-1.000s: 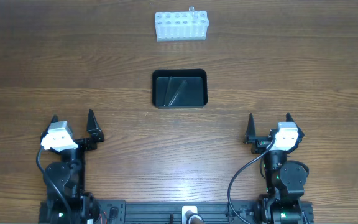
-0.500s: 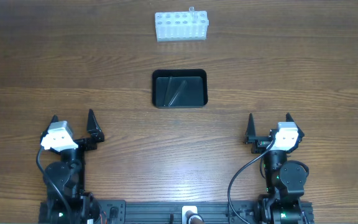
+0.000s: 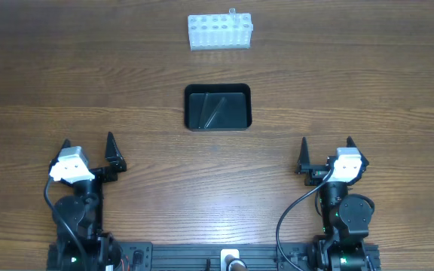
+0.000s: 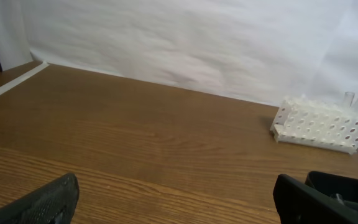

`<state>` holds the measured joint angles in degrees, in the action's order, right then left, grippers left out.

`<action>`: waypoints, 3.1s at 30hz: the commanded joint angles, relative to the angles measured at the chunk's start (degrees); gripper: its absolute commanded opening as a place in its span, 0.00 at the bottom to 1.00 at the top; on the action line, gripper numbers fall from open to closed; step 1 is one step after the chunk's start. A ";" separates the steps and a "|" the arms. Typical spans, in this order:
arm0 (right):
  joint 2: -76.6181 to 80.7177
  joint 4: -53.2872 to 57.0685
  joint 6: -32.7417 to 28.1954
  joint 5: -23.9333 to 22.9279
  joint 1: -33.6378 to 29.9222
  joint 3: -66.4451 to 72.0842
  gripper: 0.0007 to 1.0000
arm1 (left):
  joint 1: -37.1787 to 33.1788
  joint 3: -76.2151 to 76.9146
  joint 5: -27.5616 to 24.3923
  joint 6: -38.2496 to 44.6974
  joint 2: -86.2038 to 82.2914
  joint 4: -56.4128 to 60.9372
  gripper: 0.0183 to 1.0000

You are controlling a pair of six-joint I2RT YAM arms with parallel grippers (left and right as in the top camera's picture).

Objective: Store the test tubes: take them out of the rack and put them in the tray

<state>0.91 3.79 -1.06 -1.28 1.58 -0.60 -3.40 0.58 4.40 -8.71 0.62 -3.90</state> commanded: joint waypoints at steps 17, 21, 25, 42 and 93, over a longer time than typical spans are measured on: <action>16.59 23.30 6.14 -10.82 0.33 -38.27 0.99 | -0.09 -0.24 -0.94 1.03 -0.46 -0.04 1.00; 28.55 29.44 6.16 -10.82 0.33 -49.57 0.99 | -0.09 -0.24 -0.94 1.03 -0.46 -0.04 1.00; 39.45 35.60 6.19 -7.80 0.39 -60.85 0.99 | -0.09 -0.24 -0.94 1.03 -0.46 -0.04 1.00; 67.49 33.86 3.26 5.66 11.06 -82.09 0.99 | -0.09 -0.24 -0.94 1.03 -0.46 -0.04 1.00; 124.10 10.23 4.09 -18.12 20.57 -104.52 0.88 | -0.09 -0.24 -0.94 1.03 -0.44 -0.04 1.00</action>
<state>124.40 14.85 2.83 -19.44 22.65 -103.94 -3.40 0.58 4.23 -8.54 0.62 -3.92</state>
